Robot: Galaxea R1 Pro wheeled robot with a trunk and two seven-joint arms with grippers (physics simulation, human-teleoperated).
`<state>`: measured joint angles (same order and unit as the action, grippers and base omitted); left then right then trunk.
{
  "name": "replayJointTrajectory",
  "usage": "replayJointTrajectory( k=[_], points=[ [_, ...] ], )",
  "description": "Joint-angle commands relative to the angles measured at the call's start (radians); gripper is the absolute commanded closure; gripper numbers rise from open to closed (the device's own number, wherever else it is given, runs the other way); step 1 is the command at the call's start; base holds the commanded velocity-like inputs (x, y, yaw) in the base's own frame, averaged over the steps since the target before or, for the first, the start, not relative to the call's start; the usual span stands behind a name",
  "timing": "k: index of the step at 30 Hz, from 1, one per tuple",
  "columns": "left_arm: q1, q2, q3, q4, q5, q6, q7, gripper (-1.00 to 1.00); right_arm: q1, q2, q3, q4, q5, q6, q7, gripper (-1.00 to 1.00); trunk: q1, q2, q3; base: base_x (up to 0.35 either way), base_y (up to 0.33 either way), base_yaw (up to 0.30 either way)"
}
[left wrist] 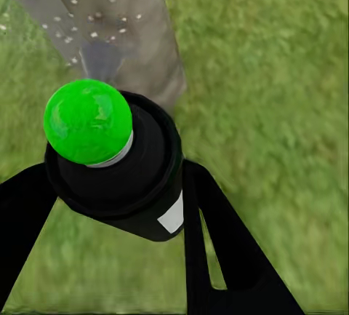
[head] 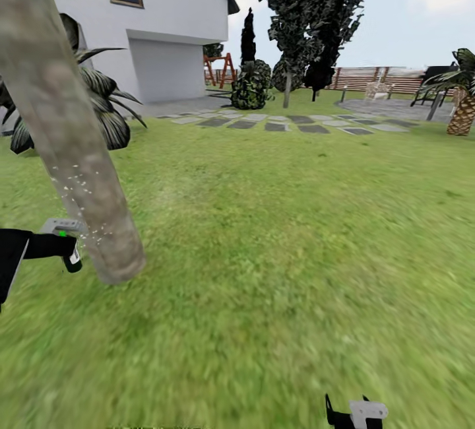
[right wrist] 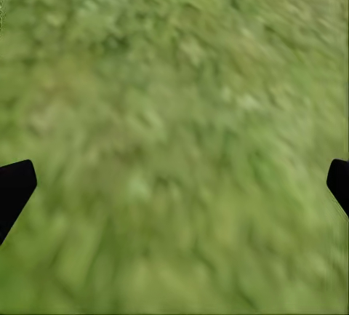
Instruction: In the garden, pick up the pesticide atomizer on the floor and spray pesticide onto both trees until each tree trunk is fully covered.
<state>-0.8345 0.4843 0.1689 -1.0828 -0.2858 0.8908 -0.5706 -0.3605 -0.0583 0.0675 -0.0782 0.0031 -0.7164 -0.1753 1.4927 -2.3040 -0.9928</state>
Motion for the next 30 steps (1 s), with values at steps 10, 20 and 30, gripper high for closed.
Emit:
replayJointTrajectory(
  k=[10,20,30],
  points=[
    [0.000,-0.006,-0.002,0.036,0.003,-0.001,0.040,1.00,0.000,0.000,0.000,0.001,0.000,0.000,0.000,-1.00,0.000,0.000,0.000,0.024,-0.273,0.220],
    [0.000,-0.014,-0.005,0.037,0.003,0.000,0.042,1.00,0.000,0.000,0.000,0.001,0.000,0.000,0.000,-1.00,0.000,0.000,0.000,0.221,-0.195,0.005],
    [0.000,-0.013,-0.004,0.140,0.004,-0.023,0.154,1.00,0.000,0.000,0.001,0.002,0.000,0.000,0.000,-1.00,0.000,0.000,0.000,0.114,-0.045,0.148]
  ],
)
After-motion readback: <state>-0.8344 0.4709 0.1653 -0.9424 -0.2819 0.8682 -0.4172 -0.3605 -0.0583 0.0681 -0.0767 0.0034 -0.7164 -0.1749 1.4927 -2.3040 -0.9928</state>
